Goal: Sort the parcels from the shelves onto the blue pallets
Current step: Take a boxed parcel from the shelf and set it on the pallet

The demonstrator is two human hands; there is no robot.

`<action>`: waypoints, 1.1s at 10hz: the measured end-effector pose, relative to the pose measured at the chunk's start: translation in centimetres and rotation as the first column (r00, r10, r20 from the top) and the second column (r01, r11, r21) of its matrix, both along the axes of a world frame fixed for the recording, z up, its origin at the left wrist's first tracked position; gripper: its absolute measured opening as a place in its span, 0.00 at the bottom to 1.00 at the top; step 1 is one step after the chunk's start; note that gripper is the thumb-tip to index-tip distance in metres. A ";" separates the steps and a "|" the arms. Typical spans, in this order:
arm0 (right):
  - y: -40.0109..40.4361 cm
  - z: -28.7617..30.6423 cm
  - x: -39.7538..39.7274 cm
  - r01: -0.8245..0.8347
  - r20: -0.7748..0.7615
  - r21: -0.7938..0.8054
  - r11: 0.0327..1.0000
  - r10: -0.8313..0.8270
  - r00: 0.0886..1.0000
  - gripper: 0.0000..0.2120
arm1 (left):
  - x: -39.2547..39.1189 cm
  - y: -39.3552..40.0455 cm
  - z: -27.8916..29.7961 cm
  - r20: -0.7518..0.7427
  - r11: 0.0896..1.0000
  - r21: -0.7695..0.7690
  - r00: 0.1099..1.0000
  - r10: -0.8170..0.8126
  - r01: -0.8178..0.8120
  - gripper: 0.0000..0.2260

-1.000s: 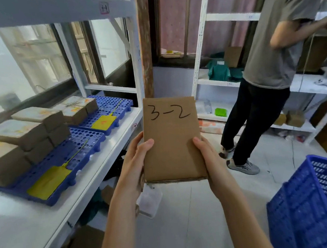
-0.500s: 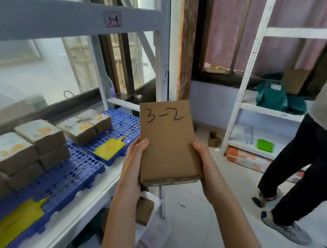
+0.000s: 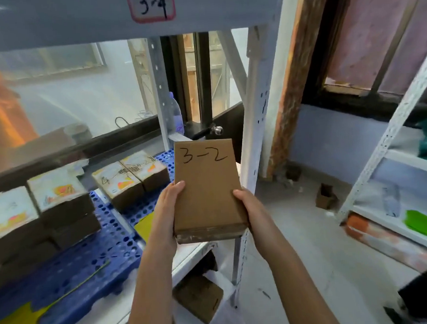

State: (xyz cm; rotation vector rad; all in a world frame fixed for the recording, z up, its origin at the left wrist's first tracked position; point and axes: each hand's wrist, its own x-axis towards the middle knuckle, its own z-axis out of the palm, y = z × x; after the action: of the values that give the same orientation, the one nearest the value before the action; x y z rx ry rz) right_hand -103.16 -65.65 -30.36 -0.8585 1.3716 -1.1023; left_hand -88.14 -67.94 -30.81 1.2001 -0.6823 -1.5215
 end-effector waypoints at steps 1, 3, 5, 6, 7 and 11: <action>-3.7 -0.1 0.2 -0.037 -0.080 -0.002 0.999 0.037 0.996 0.20 | -0.2 -3.0 0.2 0.019 1.000 0.002 0.999 0.028 -0.028 0.18; -11.2 0.1 1.3 -0.133 -0.170 -0.062 0.989 0.121 0.978 0.21 | -0.2 -8.3 0.7 -0.043 0.983 0.049 0.983 0.177 -0.175 0.15; -18.0 1.2 1.1 -0.195 -0.189 -0.157 0.968 0.164 0.968 0.10 | -0.5 -13.9 0.8 0.016 0.958 -0.007 0.957 0.288 -0.288 0.16; -20.7 1.4 0.7 -0.203 -0.167 -0.108 0.973 0.184 0.969 0.11 | -1.1 -15.9 1.1 0.094 0.939 -0.029 0.935 0.343 -0.342 0.14; -22.7 1.3 0.5 -0.244 -0.146 -0.061 0.968 0.233 0.961 0.12 | -1.2 -17.5 0.9 0.265 0.937 -0.047 0.900 0.347 -0.347 0.12; -27.0 -0.8 0.7 -0.340 -0.276 -0.135 0.931 0.294 0.915 0.22 | -0.5 -20.9 -1.9 0.554 0.897 -0.063 0.732 0.395 -0.437 0.20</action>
State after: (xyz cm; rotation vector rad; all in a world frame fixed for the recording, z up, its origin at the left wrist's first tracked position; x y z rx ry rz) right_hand -102.51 -92.62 -31.13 -1.3432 1.2887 -0.8921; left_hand -88.62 -88.83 -32.66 1.7498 -0.6689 -0.8124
